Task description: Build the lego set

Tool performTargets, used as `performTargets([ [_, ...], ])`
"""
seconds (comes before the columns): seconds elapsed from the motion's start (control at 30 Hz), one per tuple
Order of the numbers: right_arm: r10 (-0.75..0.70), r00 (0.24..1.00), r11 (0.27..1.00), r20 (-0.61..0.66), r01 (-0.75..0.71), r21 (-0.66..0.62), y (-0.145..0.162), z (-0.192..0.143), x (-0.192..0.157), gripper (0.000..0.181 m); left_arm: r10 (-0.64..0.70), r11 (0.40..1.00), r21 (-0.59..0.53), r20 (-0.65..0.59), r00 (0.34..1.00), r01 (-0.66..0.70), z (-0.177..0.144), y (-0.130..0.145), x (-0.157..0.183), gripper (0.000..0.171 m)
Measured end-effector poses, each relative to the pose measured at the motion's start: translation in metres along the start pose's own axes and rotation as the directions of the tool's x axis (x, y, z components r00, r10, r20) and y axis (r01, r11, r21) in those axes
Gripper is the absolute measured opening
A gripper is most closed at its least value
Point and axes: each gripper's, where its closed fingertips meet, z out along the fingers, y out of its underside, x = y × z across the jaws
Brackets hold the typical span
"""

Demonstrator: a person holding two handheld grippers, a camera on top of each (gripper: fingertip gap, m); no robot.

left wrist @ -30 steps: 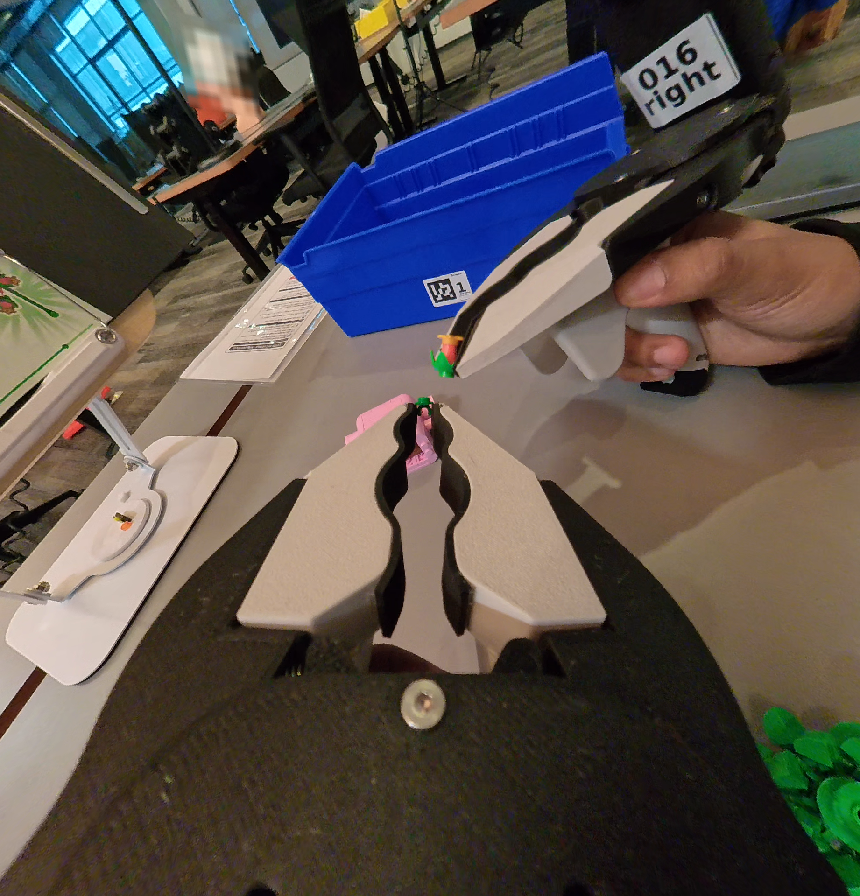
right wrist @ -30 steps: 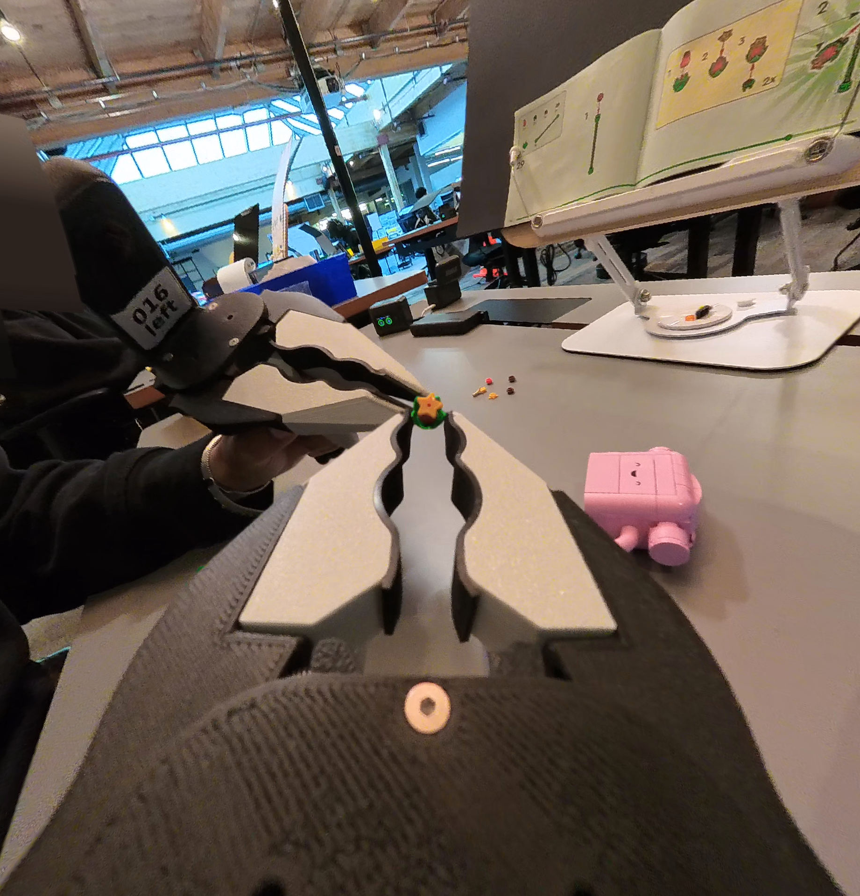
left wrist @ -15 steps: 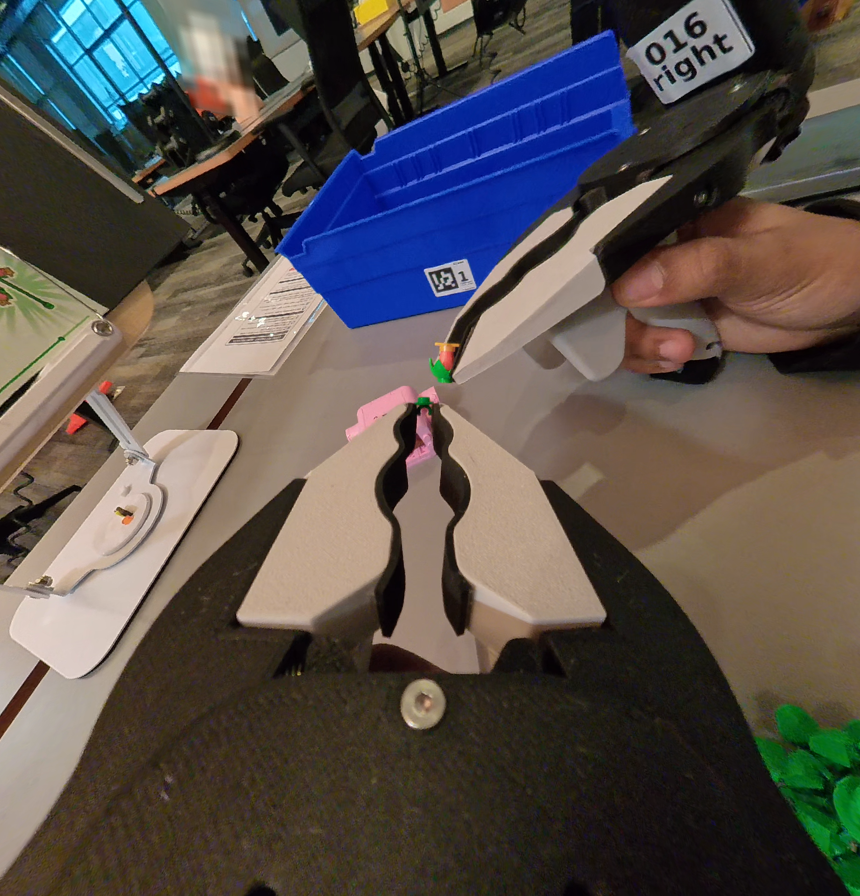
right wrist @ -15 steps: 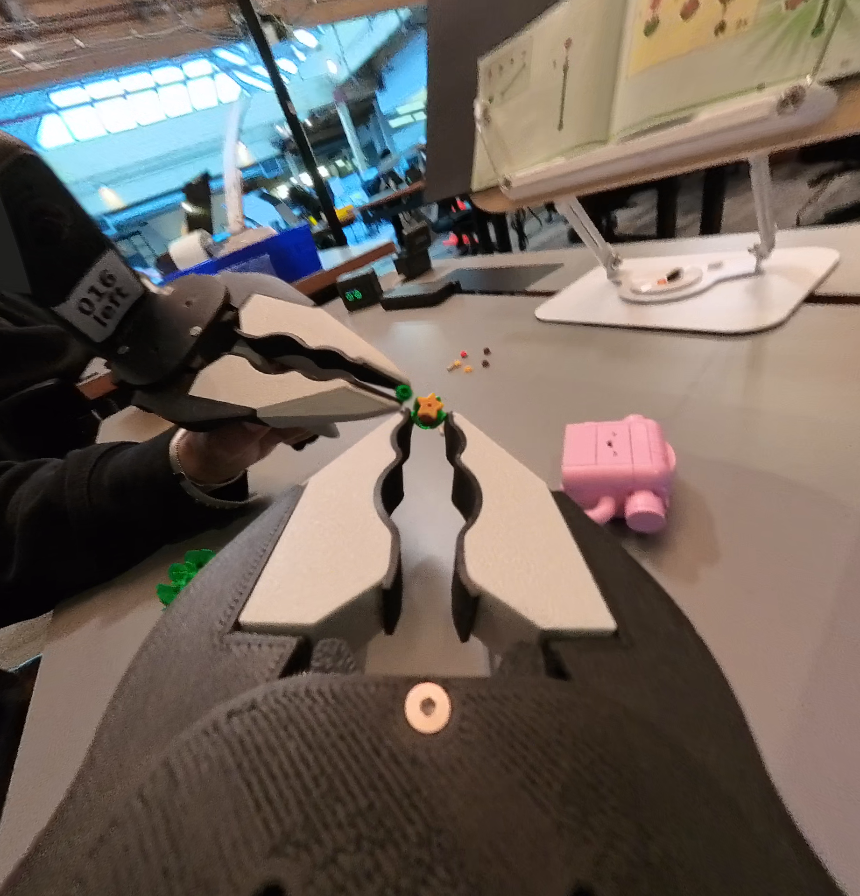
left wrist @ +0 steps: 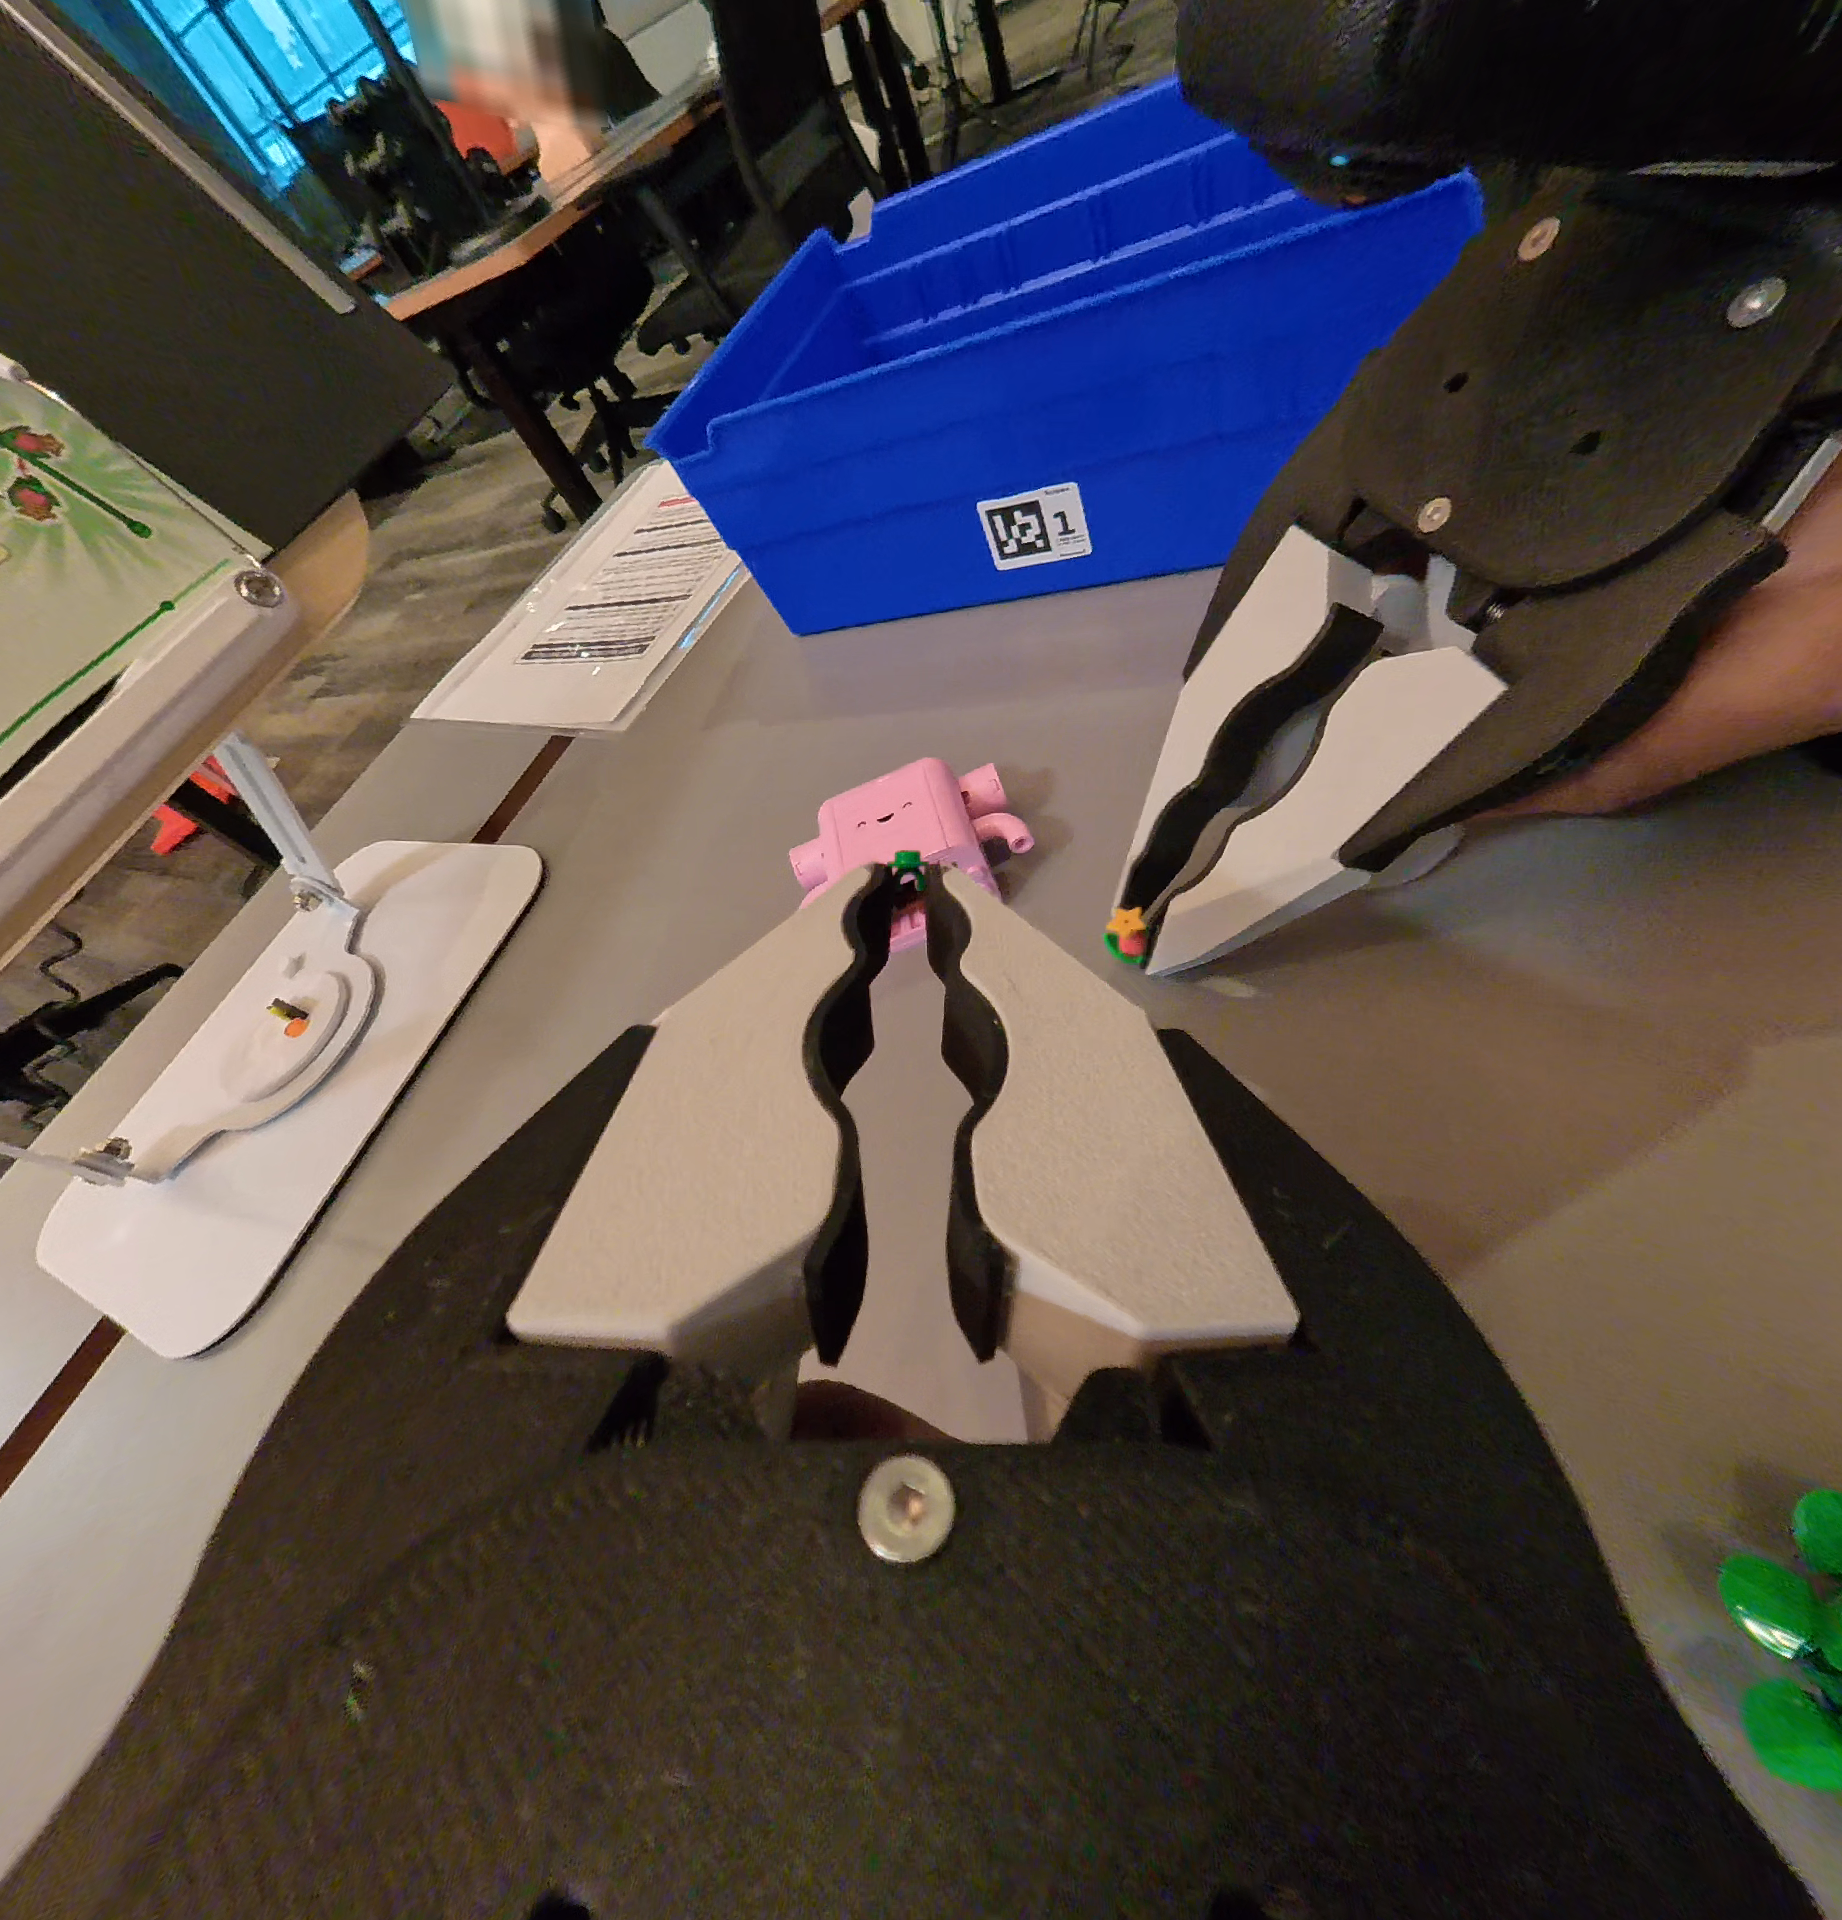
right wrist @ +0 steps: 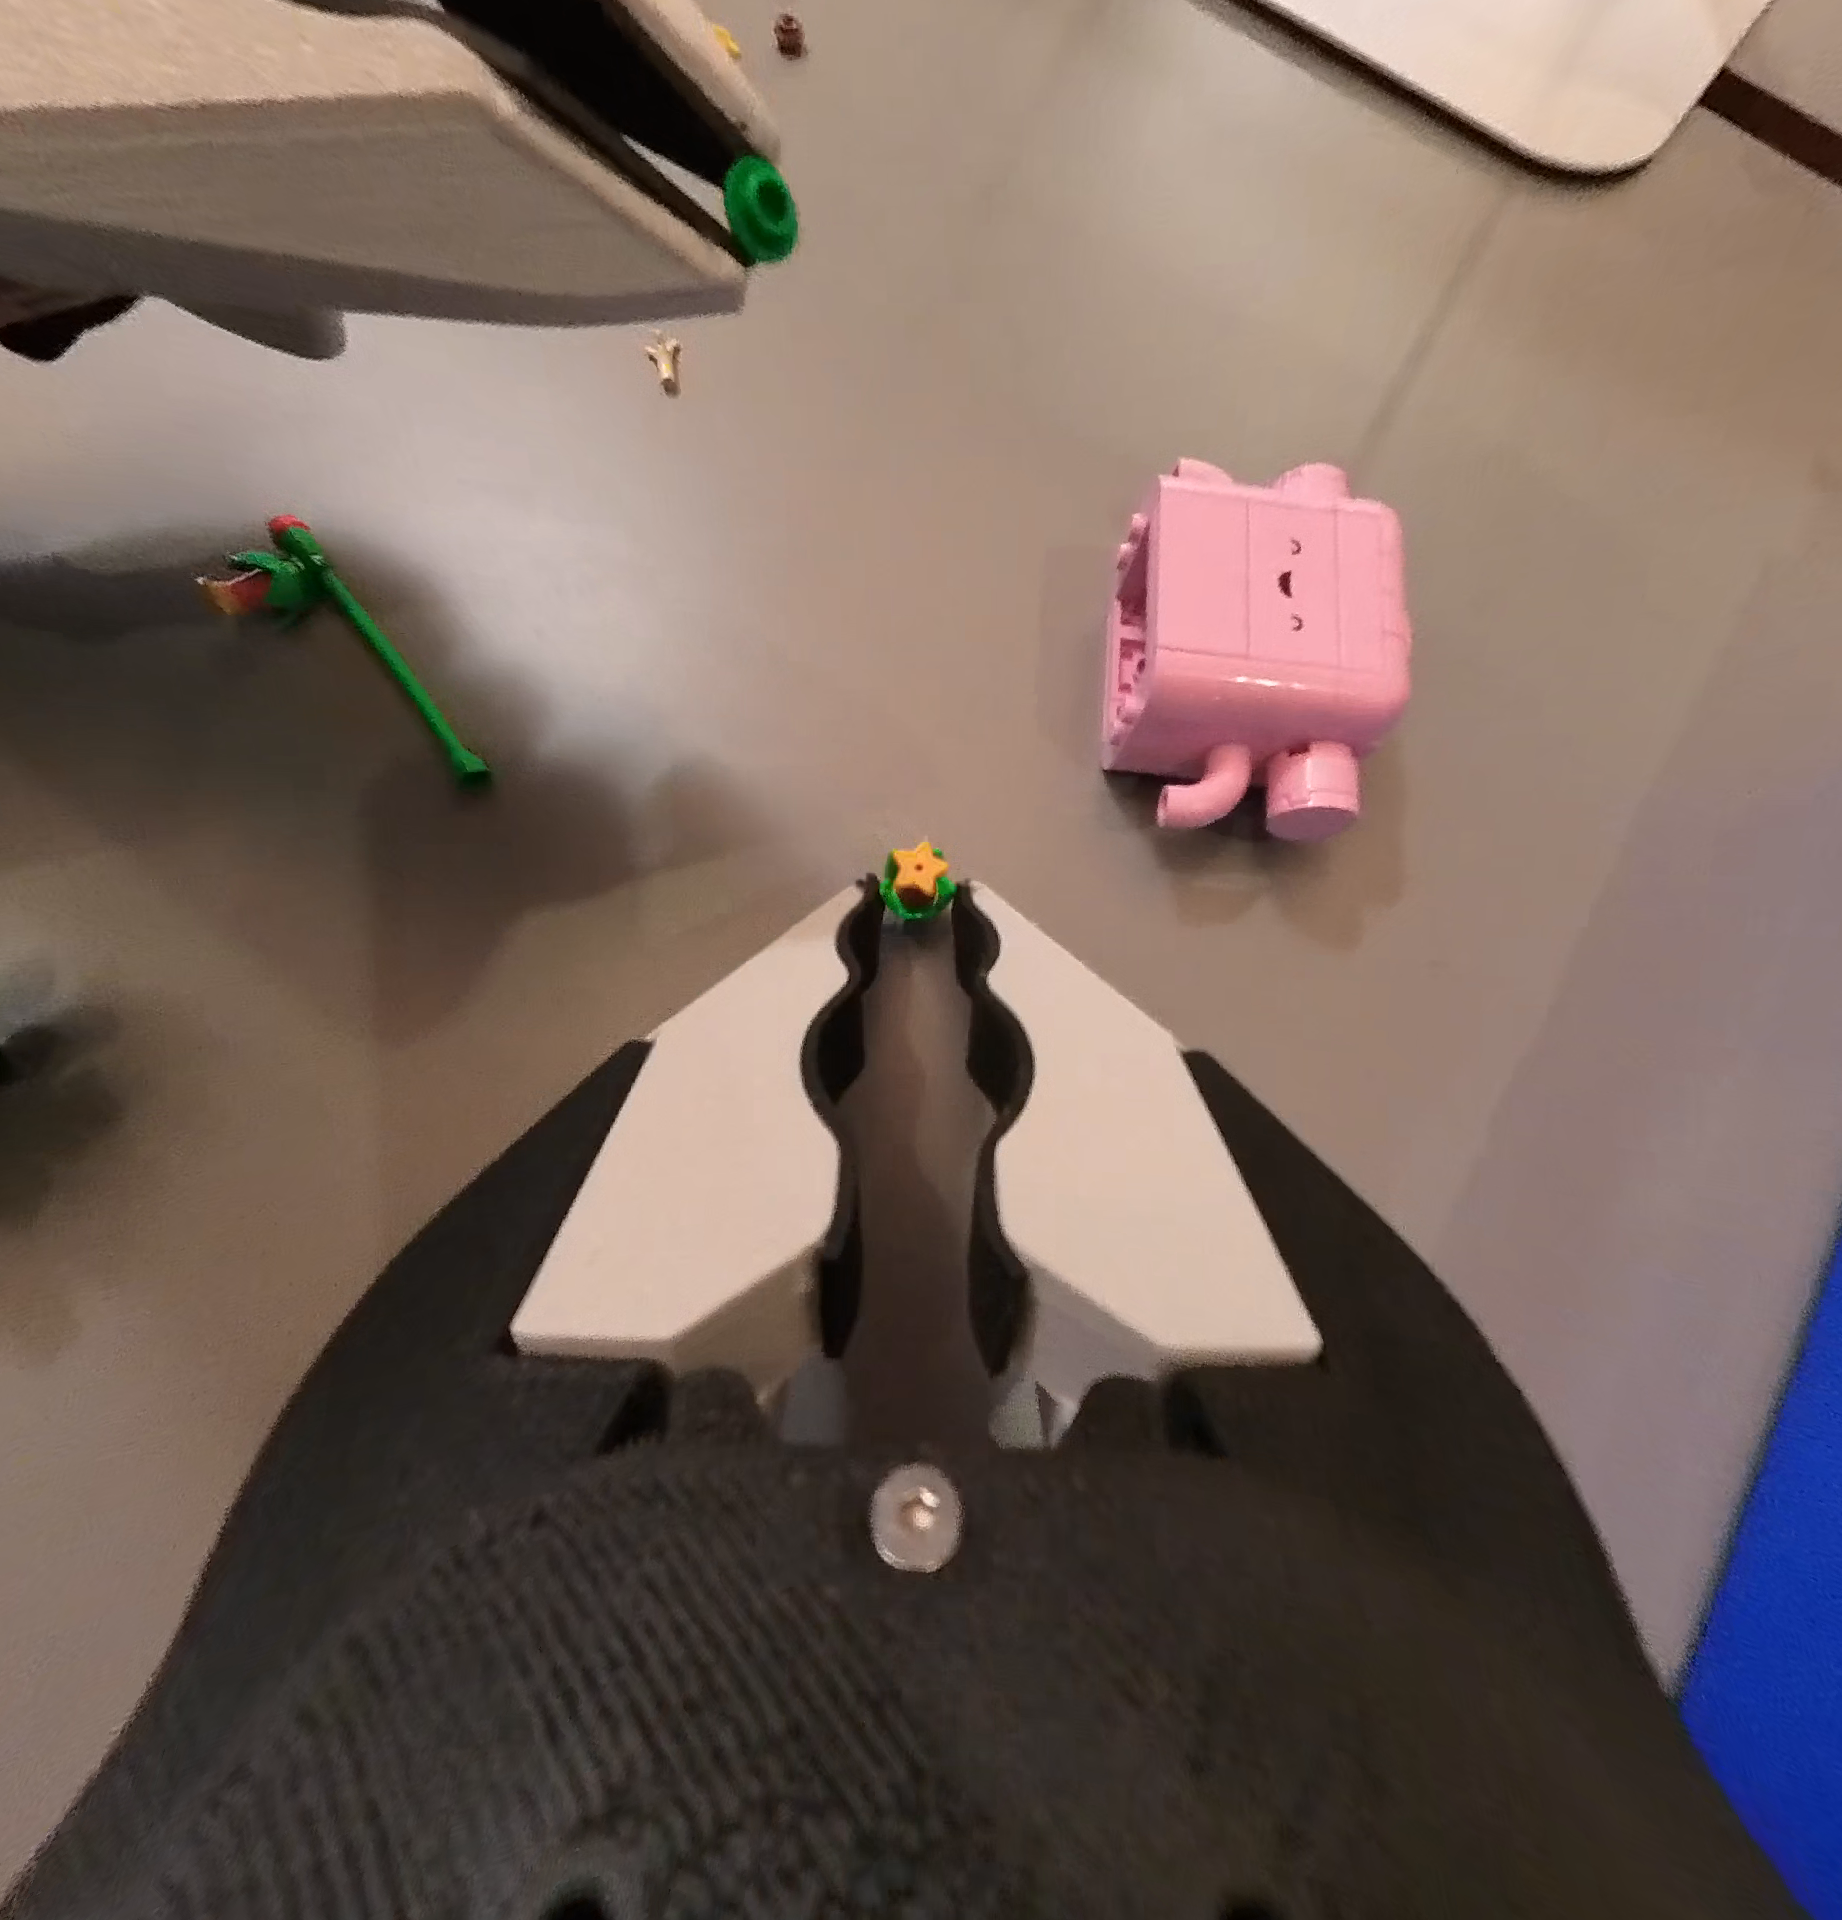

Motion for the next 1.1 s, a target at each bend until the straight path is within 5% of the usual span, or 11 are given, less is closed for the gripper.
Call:
performTargets([
  [0.67,0.079,0.995,0.993,0.063,-0.074,-0.089,0.009,-0.004,-0.012,0.023,0.009,1.000,0.006,0.015,1.000,-0.009,-0.001,-0.001,-0.002,0.005],
  [0.93,-0.063,0.996,0.998,0.063,0.063,-0.005,0.002,-0.008,-0.004,0.026,0.006,1.000,0.011,0.017,1.000,-0.007,-0.002,-0.002,-0.003,0.005],
  [1.1,-0.032,0.990,0.999,0.141,0.027,0.036,0.005,-0.002,-0.006,0.022,0.010,1.000,0.007,0.019,1.000,-0.010,-0.002,-0.002,-0.003,0.005],
])
